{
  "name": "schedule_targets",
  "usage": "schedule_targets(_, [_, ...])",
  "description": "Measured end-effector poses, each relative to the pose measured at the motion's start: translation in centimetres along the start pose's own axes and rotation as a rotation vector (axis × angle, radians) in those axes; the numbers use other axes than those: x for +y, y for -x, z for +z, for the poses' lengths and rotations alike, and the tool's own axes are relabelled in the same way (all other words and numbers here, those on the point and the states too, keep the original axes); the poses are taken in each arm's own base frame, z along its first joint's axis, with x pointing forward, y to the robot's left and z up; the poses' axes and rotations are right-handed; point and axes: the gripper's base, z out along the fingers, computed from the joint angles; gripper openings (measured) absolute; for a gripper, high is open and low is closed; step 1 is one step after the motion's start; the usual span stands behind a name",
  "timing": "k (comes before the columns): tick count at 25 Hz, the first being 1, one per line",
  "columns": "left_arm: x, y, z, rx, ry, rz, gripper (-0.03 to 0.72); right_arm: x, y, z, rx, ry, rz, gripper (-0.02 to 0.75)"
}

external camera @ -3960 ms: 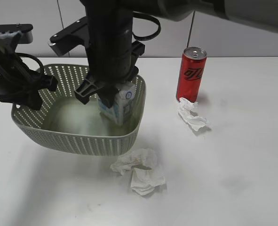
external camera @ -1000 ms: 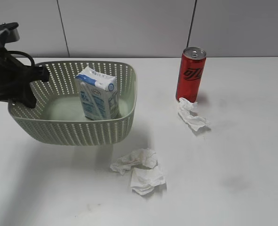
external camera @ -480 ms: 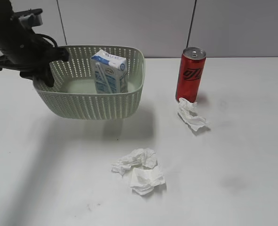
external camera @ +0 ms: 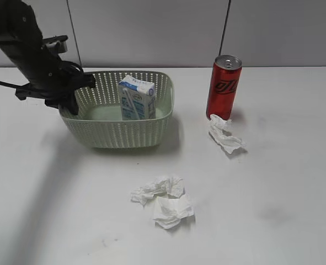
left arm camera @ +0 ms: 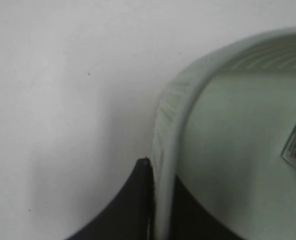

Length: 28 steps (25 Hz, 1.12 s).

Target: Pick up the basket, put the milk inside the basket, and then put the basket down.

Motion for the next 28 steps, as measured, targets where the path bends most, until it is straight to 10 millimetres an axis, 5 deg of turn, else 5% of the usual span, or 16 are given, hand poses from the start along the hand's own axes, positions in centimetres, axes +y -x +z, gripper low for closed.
schedule_targets(4, [-0.1,0.1,0.0,-0.011,-0.009,-0.006,0.077,0.0,0.0,0.0,0.000,0.000,0.000,0.592])
schedule_targets(11, [-0.5,0.0,-0.2,0.011,-0.033,-0.035,0.524,0.0,0.0,0.0,0.000,-0.001,0.001,0.592])
schedule_targets(13, [-0.5,0.0,-0.5,0.019,-0.036,-0.038,0.578,0.0,0.0,0.0,0.000,-0.001,0.001,0.592])
schedule_targets(18, [0.4,0.9,-3.9,-0.056,-0.043,-0.054,0.610,0.0,0.0,0.0,-0.001,-0.001,0.001,0.592])
schedule_targets(23, [3.5,1.6,-8.1,-0.125,0.080,0.003,0.610,0.0,0.0,0.0,-0.001,-0.001,0.001,0.592])
schedule_targets(28, [6.6,1.3,-10.1,-0.074,0.208,0.063,0.601,0.0,0.0,0.0,-0.001,-0.001,0.001,0.592])
